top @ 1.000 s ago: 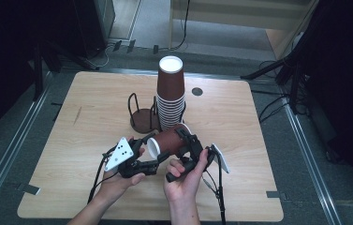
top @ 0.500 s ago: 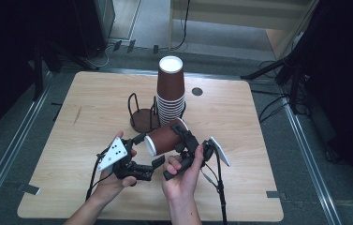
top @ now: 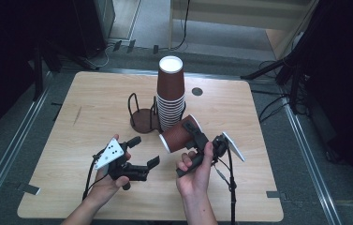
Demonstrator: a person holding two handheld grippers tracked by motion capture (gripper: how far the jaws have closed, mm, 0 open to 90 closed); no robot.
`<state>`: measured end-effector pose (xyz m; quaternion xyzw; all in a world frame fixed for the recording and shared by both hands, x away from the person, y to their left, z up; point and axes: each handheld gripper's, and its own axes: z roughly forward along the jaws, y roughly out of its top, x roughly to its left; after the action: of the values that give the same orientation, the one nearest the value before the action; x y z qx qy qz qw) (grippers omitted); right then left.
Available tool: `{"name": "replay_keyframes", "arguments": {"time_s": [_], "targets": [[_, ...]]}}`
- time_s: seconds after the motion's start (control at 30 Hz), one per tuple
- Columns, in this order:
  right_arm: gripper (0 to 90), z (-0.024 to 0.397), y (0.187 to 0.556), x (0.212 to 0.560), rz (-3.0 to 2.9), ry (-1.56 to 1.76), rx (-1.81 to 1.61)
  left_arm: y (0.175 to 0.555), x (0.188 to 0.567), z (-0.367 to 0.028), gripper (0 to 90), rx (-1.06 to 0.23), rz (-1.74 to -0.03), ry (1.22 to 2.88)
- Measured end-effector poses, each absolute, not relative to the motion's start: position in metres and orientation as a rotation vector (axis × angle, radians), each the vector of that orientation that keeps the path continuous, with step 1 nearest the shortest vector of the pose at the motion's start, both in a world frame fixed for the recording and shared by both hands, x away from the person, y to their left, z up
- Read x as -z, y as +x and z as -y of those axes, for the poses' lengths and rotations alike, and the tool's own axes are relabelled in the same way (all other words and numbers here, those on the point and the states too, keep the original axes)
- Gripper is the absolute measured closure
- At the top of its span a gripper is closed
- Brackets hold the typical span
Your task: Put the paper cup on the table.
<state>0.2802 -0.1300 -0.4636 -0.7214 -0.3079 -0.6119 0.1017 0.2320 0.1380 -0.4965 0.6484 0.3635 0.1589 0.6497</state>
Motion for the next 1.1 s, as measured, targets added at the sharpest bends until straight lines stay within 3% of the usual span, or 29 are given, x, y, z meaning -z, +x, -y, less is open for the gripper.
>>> {"name": "replay_keyframes", "arguments": {"time_s": [1.1], "targets": [[10.4, 0.147, 0.282, 0.452, 1.277, -2.215, 1.960, 0.224, 0.520, -0.210, 0.0, -0.447, -0.991, 1.431]]}}
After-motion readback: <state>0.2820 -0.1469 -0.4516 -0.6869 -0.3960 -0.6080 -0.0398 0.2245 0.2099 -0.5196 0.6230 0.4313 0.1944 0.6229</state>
